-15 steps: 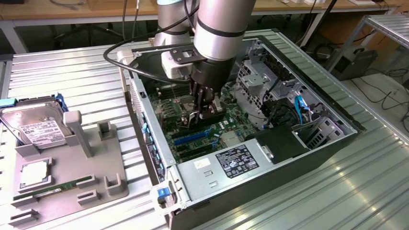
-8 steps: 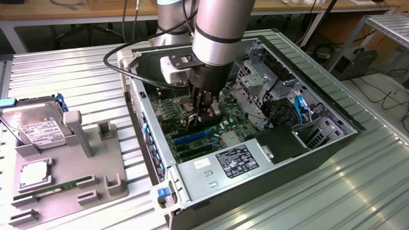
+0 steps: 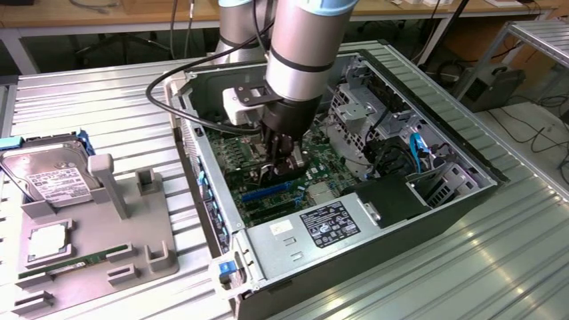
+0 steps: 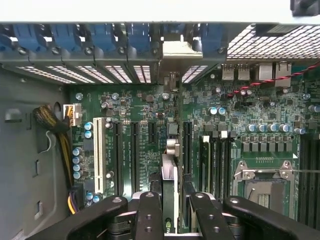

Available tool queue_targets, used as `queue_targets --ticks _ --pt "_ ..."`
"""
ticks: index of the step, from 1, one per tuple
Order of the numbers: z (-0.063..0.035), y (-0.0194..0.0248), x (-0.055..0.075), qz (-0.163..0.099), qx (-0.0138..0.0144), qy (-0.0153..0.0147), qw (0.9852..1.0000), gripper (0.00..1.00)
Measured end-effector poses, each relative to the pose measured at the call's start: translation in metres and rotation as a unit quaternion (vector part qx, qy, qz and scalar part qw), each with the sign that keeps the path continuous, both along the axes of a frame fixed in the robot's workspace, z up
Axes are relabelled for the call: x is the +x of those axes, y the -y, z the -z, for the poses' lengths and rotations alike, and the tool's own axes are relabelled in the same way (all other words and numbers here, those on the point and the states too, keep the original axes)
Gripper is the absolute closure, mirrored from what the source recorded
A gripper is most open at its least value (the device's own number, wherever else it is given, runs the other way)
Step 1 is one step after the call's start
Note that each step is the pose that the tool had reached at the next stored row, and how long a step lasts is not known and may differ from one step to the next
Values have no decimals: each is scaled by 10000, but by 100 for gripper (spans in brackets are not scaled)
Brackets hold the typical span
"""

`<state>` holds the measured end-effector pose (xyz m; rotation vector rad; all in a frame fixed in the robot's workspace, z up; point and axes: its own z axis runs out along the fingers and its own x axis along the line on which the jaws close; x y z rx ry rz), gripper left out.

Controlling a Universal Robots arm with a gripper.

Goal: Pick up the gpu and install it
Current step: 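Insert the gpu into the slot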

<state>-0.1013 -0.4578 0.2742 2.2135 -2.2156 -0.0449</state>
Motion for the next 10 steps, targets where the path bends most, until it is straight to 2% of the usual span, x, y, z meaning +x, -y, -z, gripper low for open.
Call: queue_targets --ticks 10 --pt "59 0 -3 -10 0 0 10000 74"
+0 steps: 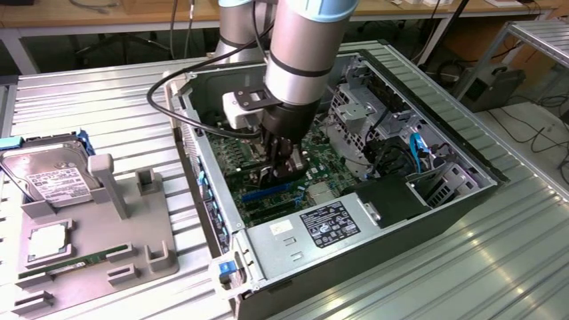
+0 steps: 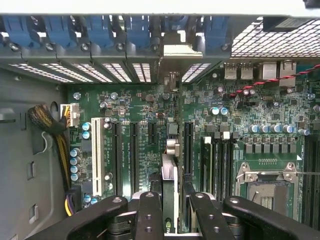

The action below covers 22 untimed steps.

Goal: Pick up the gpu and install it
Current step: 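Insert the gpu into the slot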

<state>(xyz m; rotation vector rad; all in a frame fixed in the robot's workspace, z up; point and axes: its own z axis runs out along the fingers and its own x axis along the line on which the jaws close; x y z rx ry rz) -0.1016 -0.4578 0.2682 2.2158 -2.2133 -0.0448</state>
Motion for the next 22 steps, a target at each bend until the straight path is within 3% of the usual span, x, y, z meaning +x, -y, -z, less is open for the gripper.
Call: queue_targets --ticks 12,18,22 --pt "94 11 -22 -7 0 0 10000 74" --pt "179 12 -28 -7 16 0 10000 74" --pt "183 11 -28 -7 18 0 10000 73"
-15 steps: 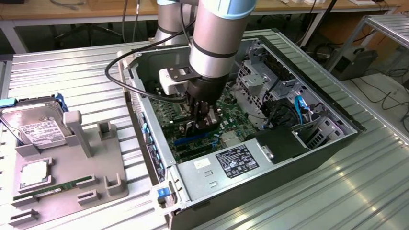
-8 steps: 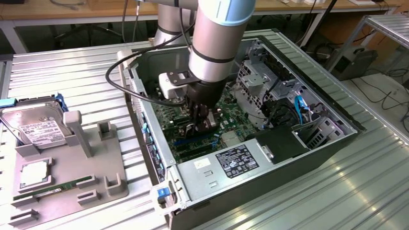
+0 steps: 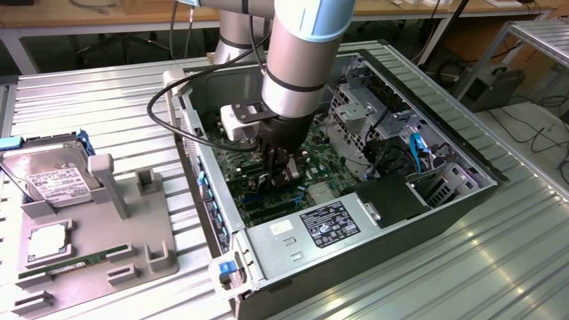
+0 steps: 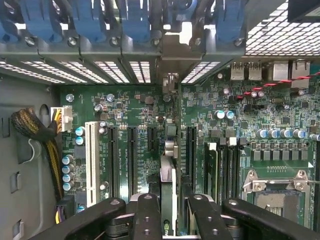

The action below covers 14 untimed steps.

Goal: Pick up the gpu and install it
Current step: 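Insert the gpu into the slot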

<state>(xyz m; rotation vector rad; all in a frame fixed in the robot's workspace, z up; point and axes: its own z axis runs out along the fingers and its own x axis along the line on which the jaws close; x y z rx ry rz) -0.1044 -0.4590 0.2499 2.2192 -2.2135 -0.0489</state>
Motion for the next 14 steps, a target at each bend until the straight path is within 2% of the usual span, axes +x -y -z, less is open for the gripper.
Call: queue_targets --ticks 1,3,7,9,12,13,14 --pt "-4 0 0 0 1 -1 10000 66" --pt "-39 0 0 0 6 0 10000 66" --pt "-247 1 0 1 7 -1 10000 66" --pt "-312 0 0 0 8 0 10000 66" --pt "-338 0 -1 0 8 0 10000 66" --pt "-337 -2 -4 0 9 0 10000 74" --pt "-339 -6 -8 0 7 0 10000 74"
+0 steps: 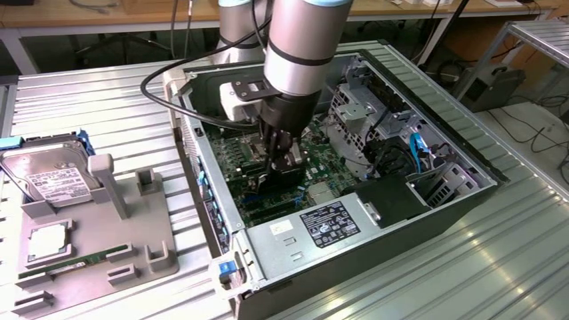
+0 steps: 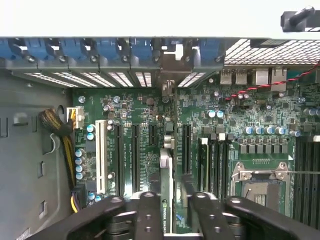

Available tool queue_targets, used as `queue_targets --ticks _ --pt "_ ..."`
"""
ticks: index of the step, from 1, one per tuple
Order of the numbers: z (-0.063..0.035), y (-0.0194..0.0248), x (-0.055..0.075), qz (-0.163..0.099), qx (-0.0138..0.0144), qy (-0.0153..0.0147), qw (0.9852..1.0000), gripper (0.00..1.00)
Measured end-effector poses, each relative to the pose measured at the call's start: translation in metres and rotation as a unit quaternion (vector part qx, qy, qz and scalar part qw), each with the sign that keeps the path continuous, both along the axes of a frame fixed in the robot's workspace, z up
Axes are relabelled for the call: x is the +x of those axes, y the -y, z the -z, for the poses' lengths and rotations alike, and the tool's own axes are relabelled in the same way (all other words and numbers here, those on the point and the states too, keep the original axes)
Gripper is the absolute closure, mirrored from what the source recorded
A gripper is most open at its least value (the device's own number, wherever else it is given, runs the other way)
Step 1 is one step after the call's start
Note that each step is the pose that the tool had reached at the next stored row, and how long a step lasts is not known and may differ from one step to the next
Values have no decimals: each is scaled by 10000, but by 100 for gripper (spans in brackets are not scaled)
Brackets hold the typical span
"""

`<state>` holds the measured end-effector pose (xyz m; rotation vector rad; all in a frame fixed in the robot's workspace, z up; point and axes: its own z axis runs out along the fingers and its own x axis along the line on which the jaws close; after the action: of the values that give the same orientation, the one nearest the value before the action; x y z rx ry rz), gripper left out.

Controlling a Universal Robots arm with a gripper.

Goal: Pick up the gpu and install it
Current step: 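Insert the gpu into the slot, then press down on the gpu until it lock into place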

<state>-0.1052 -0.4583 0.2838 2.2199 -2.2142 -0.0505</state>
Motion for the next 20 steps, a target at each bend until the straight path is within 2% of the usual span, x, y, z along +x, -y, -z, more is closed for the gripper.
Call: queue_targets --ticks 1,2,3,5,9,20 --pt "0 -6 -7 0 -1 0 10000 81" --pt "1 -15 -17 0 -1 0 10000 81" --pt "4 -25 -28 0 -1 1 10000 87" --pt "21 -40 -44 1 -1 5 10000 89" --pt "93 -69 -78 0 -3 19 10000 89" --pt "145 -53 -83 -40 -5 19 10000 89"
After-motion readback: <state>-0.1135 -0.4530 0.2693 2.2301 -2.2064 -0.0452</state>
